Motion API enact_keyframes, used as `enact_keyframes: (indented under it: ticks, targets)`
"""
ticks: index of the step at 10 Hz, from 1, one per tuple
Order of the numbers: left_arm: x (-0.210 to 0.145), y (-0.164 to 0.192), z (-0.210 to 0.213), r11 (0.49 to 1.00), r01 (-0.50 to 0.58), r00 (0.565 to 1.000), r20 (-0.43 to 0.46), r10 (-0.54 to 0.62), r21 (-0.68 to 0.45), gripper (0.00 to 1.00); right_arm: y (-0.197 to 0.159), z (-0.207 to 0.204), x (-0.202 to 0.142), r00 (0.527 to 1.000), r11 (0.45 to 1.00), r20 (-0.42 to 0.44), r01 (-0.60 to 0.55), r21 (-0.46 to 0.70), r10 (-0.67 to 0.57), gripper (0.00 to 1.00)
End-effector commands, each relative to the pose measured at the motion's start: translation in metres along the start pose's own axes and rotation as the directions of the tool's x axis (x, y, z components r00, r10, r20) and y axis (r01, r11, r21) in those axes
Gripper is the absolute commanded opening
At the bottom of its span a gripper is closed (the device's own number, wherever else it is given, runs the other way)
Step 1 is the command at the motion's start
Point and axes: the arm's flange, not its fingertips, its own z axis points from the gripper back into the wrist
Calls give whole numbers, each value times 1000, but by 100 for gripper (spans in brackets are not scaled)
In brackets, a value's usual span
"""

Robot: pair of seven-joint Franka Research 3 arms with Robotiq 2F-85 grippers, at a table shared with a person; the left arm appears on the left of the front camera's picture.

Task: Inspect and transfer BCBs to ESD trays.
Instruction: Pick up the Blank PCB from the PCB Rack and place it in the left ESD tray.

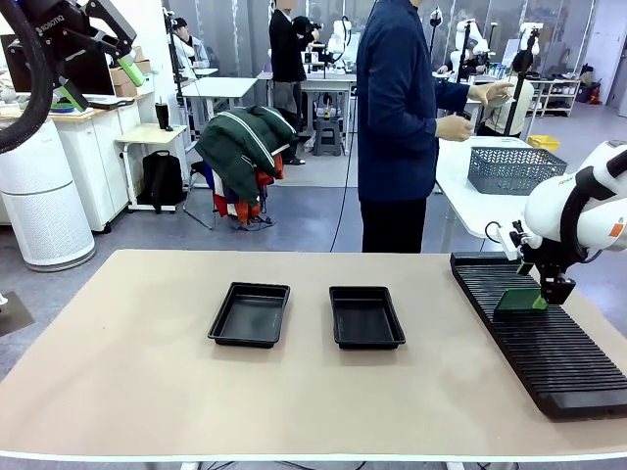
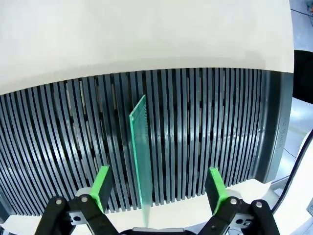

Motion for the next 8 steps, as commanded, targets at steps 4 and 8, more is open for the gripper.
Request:
enact_keyframes:
  ticks: [4,8]
  targets:
    - [-1,1,0,1000,-1,1000,0,1,0,100,0,0,0,1000,1000,0,0,0,0,100]
    - [-1,1,0,1000,-1,1000,0,1,0,100,1,-4,-2,998,999,-34,-53,3,53,71]
